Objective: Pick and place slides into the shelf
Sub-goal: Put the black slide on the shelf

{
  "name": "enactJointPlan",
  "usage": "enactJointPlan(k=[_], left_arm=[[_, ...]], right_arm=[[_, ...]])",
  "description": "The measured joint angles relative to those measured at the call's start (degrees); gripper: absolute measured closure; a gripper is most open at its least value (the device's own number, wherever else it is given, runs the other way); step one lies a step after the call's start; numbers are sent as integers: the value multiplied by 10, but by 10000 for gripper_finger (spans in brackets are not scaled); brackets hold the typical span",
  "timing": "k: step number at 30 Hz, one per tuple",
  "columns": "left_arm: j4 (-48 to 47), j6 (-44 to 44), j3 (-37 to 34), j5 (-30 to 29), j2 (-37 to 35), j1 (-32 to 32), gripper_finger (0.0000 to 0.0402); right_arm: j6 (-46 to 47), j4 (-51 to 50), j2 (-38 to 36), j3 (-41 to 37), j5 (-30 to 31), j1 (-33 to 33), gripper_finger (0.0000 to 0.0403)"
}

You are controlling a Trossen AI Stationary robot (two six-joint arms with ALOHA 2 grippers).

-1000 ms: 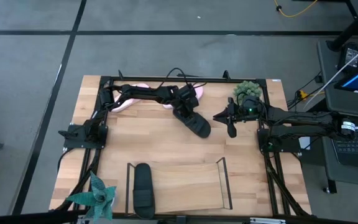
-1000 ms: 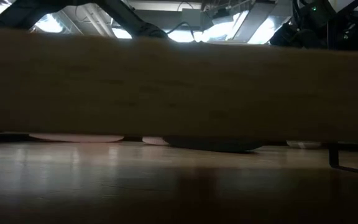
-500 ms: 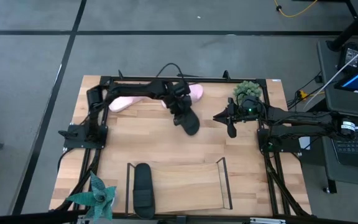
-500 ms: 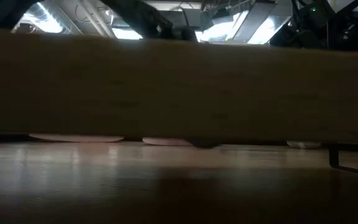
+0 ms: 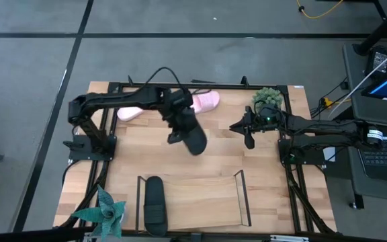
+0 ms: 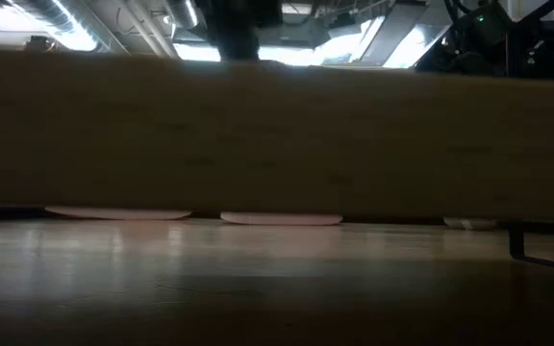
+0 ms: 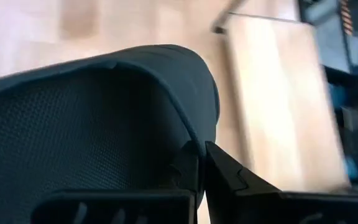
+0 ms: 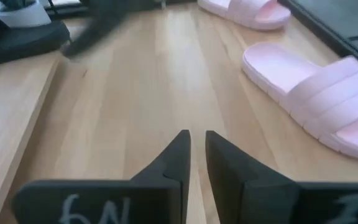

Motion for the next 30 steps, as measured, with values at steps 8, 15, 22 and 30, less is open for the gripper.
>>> enactJointPlan(k=[8, 15, 22, 30], left_arm=[[-51, -34, 0, 92, -25, -84, 400], [-41, -99, 0, 104, -25, -156, 400], [11, -182, 1, 88, -15, -218, 400], [55, -265, 1, 60, 13, -279, 400]], right_arm=[[1, 19, 20, 0, 0, 0, 350], [2, 28, 40, 0, 0, 0, 350], [2, 30, 57, 0, 0, 0, 350], [1, 38, 62, 0, -1, 0, 350]])
